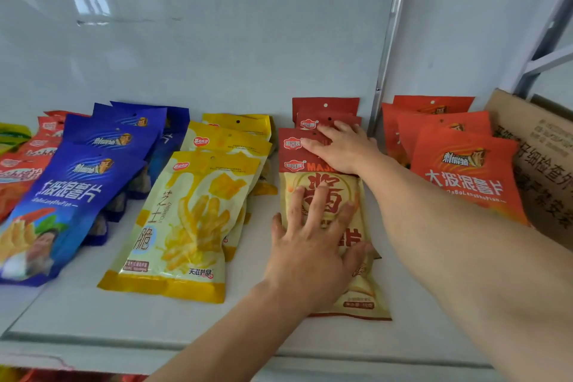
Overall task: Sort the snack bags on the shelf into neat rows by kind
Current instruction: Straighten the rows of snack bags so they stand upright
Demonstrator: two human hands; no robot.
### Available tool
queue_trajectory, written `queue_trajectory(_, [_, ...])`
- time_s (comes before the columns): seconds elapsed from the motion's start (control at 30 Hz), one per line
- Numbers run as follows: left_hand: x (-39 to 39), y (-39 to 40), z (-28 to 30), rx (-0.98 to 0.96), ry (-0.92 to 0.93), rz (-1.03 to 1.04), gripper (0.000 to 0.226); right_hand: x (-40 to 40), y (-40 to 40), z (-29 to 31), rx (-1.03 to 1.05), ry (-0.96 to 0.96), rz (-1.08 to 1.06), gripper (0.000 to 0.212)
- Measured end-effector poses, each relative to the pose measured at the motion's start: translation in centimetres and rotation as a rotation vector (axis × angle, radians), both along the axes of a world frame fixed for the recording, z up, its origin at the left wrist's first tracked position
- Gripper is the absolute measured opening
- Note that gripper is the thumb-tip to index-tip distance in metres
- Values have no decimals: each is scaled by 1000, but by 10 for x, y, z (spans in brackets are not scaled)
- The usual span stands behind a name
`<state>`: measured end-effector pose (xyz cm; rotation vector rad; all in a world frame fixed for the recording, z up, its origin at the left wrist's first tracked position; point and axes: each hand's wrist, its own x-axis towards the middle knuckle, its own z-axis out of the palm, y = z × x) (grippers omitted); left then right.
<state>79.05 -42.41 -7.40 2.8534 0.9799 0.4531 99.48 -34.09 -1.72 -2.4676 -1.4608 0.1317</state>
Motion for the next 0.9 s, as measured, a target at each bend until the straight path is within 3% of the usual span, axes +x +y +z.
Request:
queue_trajectory(0.4, [0,1,-5,-13,-18,11,67,0,9,-7,-70,60,-16,110])
queue_trajectory(0.67, [3,1,-6,-10,-22,13,63,-10,-10,3,-37,-52,-27,98])
queue_trajectory(0.9, [2,1,-2,31,-51,26,64,-30,-52,12,138,-129,-13,74])
